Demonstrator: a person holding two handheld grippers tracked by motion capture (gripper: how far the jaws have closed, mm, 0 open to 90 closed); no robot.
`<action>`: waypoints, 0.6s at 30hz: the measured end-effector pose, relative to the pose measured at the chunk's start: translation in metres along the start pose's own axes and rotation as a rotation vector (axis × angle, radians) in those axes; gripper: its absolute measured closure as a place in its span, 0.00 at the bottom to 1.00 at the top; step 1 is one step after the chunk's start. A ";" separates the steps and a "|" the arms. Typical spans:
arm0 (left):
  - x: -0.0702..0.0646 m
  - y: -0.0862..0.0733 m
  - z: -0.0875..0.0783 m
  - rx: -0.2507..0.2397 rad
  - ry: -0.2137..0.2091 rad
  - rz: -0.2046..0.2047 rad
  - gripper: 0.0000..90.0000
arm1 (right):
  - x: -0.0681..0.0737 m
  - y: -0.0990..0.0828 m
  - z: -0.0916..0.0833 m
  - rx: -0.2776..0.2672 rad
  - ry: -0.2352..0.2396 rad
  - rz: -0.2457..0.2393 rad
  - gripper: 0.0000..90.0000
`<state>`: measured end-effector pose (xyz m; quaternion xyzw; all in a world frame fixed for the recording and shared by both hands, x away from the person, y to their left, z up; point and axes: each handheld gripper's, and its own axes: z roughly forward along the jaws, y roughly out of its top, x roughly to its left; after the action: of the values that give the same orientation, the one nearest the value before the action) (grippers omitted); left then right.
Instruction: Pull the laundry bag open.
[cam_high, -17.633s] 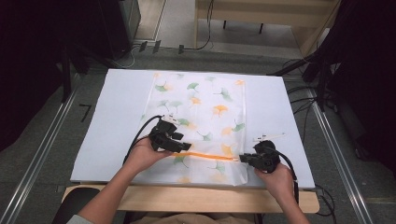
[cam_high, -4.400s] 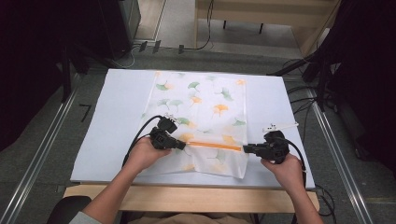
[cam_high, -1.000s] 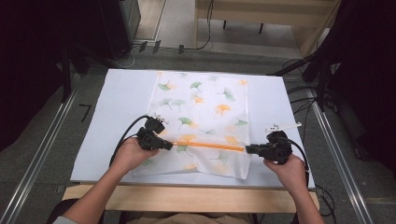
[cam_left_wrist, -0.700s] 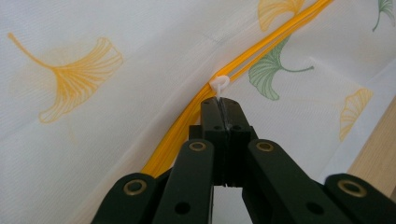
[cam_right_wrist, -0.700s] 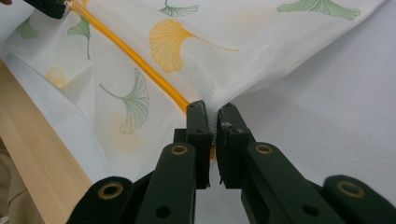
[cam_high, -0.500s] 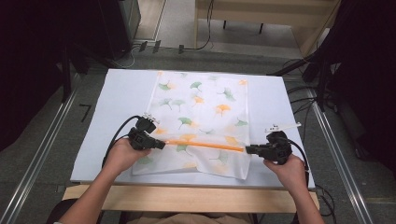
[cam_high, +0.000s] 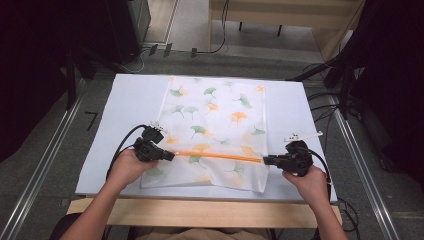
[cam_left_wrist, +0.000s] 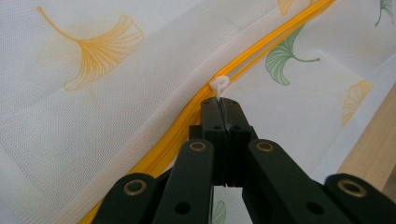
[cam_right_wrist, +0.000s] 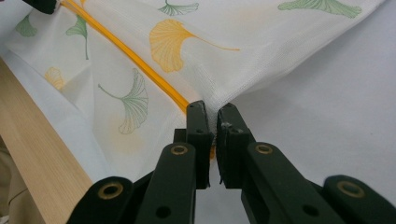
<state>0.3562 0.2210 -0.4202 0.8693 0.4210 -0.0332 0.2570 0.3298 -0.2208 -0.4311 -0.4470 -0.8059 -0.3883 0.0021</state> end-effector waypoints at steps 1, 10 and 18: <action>0.000 0.000 0.000 0.003 0.001 -0.005 1.00 | 0.000 0.000 0.000 0.000 0.000 0.000 0.96; 0.007 -0.004 -0.006 -0.010 -0.010 -0.031 1.00 | 0.000 0.000 0.000 -0.002 0.000 0.001 0.96; 0.010 -0.007 -0.009 0.004 0.004 -0.029 1.00 | -0.001 0.000 0.000 -0.002 0.000 0.001 0.96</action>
<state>0.3557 0.2358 -0.4186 0.8637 0.4341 -0.0363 0.2537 0.3302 -0.2216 -0.4314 -0.4473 -0.8054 -0.3889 0.0018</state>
